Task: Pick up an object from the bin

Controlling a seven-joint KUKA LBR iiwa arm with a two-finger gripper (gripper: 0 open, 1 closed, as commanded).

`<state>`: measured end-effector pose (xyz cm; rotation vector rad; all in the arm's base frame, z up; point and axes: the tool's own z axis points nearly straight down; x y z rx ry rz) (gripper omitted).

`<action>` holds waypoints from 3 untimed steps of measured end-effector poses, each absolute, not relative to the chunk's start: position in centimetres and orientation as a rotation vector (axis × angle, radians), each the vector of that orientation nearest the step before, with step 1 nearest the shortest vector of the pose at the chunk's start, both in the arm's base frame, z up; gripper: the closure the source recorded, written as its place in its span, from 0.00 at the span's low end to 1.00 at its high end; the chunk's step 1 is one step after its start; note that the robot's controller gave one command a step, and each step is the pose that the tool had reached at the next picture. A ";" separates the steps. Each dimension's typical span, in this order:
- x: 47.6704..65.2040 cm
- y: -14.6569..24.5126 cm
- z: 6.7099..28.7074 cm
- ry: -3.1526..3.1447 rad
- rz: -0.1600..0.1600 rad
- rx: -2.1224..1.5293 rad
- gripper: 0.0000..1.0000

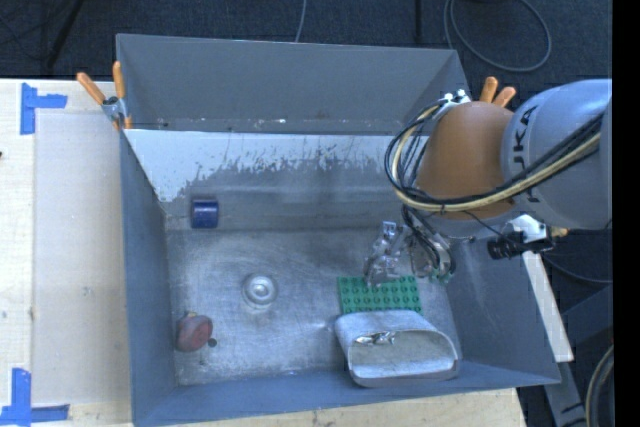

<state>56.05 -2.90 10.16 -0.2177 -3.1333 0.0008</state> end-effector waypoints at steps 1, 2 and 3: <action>56.0 -2.9 10.2 -3.133 0.001 -0.217 0.00; 56.0 -2.9 10.2 -3.133 0.001 -0.217 1.00; 56.0 -2.9 10.2 -3.133 0.001 -0.216 0.00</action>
Offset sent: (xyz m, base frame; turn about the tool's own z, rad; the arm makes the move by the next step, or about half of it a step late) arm 0.0000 0.0000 0.0000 0.0000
